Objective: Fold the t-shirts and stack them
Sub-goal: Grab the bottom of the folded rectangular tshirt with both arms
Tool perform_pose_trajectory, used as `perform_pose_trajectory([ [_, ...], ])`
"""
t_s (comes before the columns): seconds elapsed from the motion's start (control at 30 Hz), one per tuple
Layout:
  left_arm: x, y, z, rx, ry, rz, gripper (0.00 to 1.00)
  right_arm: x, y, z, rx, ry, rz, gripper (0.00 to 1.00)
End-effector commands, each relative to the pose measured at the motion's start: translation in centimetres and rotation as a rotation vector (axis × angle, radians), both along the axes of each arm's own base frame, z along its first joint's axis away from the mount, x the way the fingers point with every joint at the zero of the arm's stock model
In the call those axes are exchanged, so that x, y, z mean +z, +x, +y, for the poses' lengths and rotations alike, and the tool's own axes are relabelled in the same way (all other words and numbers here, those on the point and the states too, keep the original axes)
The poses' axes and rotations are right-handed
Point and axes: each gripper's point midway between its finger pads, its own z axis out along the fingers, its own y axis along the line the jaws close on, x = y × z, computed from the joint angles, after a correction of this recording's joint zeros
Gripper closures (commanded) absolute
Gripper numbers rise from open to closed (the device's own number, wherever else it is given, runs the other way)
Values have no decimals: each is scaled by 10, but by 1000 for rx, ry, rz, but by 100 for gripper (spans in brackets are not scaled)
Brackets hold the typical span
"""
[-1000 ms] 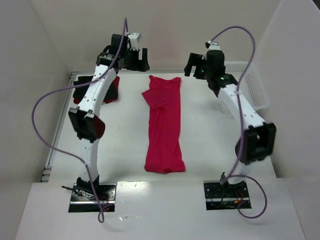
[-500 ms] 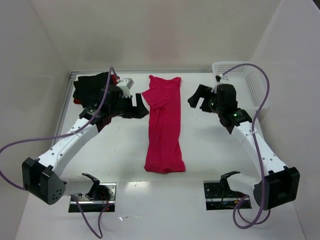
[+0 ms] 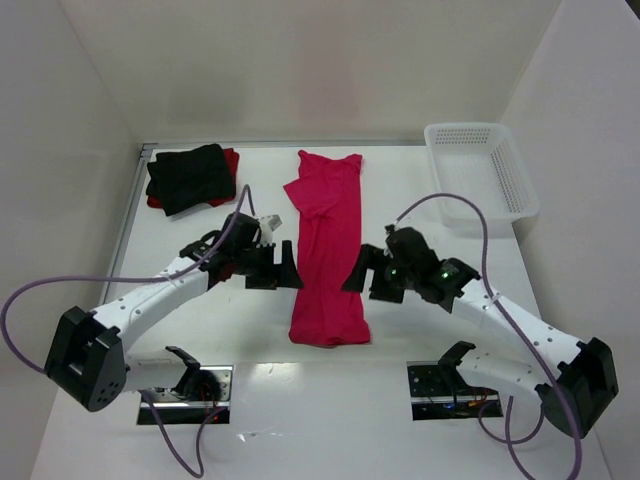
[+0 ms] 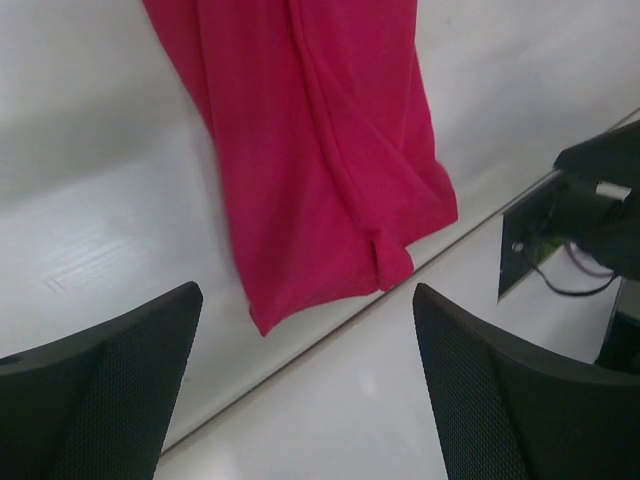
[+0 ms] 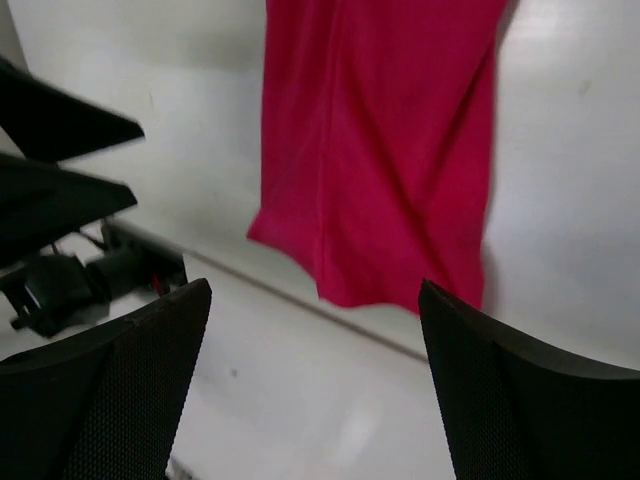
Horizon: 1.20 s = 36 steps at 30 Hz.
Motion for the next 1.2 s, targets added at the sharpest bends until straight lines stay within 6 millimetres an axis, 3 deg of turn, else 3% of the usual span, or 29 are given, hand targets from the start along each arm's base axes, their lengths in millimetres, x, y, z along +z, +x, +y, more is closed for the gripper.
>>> perform_pose_trajectory([
  [0.0,-14,-23,-15,-55,-25,109,6,-36,-47,7,-13,-28,205,11],
  [0.07,-28,-32,-14,-69,-7,156,6,-46,-64,13,2,-43,249,11],
  [0.17,-41,-40,-11,-80,13,193,6,-56,-72,2,-34,-71,276,12],
  [0.33,-45,-50,-16,-137,-12,227,9,-77,-92,-10,-41,-120,349,17],
  [0.53,-57,-67,-21,-185,-7,289,12,-87,-99,-22,-90,-114,359,22],
  [0.8,-77,-90,-18,-154,70,348,12,-91,-92,-24,-117,-112,325,23],
  [1.17,-86,-80,-17,-58,75,304,12,-92,-65,-12,-131,-121,238,23],
])
